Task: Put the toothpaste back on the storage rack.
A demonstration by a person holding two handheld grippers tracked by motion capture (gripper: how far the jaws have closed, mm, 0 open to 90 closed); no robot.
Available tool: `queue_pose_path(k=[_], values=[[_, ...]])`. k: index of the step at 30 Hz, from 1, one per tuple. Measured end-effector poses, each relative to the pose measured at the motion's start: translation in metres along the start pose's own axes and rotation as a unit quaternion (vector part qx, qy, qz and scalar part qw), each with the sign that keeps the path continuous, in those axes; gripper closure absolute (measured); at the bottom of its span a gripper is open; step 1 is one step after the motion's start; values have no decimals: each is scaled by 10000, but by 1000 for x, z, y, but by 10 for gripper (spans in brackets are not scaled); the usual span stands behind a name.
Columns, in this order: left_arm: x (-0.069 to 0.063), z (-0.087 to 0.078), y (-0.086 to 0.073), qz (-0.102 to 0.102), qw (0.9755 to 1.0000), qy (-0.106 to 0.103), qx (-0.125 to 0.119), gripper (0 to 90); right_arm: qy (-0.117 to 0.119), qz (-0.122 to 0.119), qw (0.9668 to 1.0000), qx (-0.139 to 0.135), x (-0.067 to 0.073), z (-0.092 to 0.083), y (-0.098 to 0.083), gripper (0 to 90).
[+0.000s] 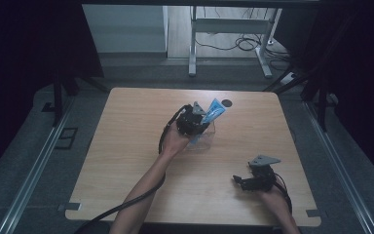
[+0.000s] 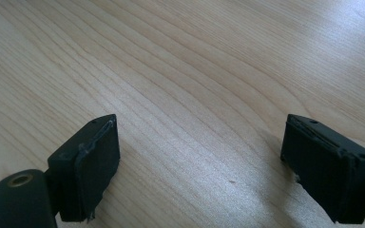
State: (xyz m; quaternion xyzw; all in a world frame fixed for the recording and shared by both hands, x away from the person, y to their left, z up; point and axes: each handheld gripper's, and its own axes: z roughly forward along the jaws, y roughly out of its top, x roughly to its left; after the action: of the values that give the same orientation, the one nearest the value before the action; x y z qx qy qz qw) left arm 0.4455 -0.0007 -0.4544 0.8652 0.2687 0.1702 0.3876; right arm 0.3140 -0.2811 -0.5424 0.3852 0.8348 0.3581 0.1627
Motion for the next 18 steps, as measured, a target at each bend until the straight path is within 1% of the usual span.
queue_pose_path(k=[2, 4, 6, 12, 15, 18], values=[[-2, 0, 0, 66, 10000, 40, 52, 660, -1, 1, 10000, -1, 0, 0, 0, 124], [-4, 0, 0, 181, 9997, 97, 97, 639, -1, 1, 10000, 0, 0, 0, 0, 124], [-5, 0, 0, 157, 9997, 139, 95, 611, 0, 0, 10000, -1, 0, 0, 0, 124], [-3, -1, 0, 116, 9998, 140, 95, 545, 0, 0, 10000, 0, 0, 0, 0, 124], [-2, -2, -2, 60, 10000, 30, 66, 505, -1, 0, 10000, -1, 0, 0, 0, 124], [-2, -2, -3, 41, 10000, -38, 55, 438, 0, 1, 10000, 0, 0, 0, 0, 124]])
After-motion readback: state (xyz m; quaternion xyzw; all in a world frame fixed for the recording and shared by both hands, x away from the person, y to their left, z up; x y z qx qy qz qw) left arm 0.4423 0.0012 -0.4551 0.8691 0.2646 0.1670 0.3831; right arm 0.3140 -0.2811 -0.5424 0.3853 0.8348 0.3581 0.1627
